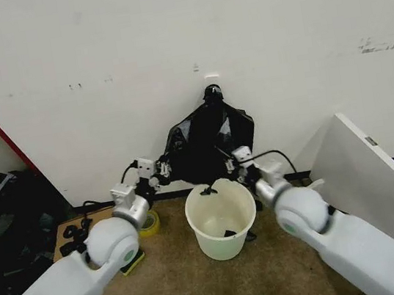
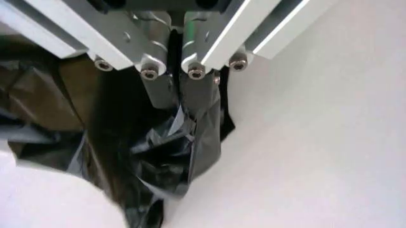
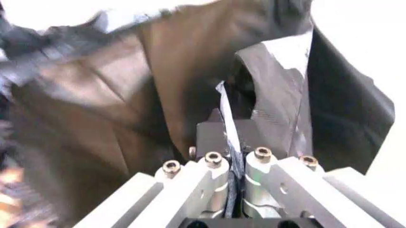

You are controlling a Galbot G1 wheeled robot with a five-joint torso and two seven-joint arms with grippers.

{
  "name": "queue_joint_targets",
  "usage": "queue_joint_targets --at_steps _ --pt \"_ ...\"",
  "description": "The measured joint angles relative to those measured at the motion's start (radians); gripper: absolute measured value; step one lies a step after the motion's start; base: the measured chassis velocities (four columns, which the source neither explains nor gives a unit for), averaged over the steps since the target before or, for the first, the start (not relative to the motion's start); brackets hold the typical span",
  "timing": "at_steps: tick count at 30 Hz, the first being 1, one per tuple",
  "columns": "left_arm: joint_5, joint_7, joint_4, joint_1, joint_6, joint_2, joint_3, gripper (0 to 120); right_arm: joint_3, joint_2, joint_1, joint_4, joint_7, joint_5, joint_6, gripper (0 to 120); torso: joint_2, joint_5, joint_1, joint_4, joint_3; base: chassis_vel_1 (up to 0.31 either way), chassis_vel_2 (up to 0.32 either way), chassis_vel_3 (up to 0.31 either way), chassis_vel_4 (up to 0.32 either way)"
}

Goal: Place the garbage bag over the trash bin.

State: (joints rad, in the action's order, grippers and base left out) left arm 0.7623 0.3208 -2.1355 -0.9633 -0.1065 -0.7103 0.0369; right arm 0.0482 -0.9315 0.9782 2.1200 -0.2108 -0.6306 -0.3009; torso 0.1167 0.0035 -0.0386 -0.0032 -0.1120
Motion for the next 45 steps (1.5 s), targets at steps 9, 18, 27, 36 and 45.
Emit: queue_joint_targets --at_steps 9,18,27,36,45 --pt "-0.056 -0.006 -0.222 -0.278 0.001 0.034 0.070 0 0.167 0.010 0.223 0.264 0.001 -0.119 0.010 0 0.000 -0.0001 0.000 0.0003 0.000 0.000 0.000 0.000 0.000" --pt "-0.076 -0.015 -0.287 -0.362 0.011 0.051 0.080 0 0.170 -0.031 0.292 0.285 -0.009 -0.168 0.012 0 0.000 0.0000 0.000 0.0004 0.000 0.000 0.000 0.000 0.000" --pt "-0.094 -0.014 -0.198 -0.349 0.048 0.018 0.076 0 0.058 -0.131 0.217 0.106 -0.005 -0.143 0.075 0 0.000 0.0000 0.000 0.0007 0.000 0.000 0.000 0.000 0.000" --pt "-0.102 -0.002 -0.130 -0.252 0.075 -0.001 0.075 0 0.002 -0.233 0.114 -0.040 0.013 -0.148 0.150 0 0.000 -0.0001 0.000 0.0005 0.000 0.000 0.000 0.000 0.000" --pt "-0.128 0.003 -0.119 -0.247 0.096 -0.028 0.082 0 -0.006 -0.285 0.076 -0.093 0.000 -0.197 0.177 0 0.000 0.0000 0.000 0.0006 0.000 0.000 0.000 0.000 0.000"
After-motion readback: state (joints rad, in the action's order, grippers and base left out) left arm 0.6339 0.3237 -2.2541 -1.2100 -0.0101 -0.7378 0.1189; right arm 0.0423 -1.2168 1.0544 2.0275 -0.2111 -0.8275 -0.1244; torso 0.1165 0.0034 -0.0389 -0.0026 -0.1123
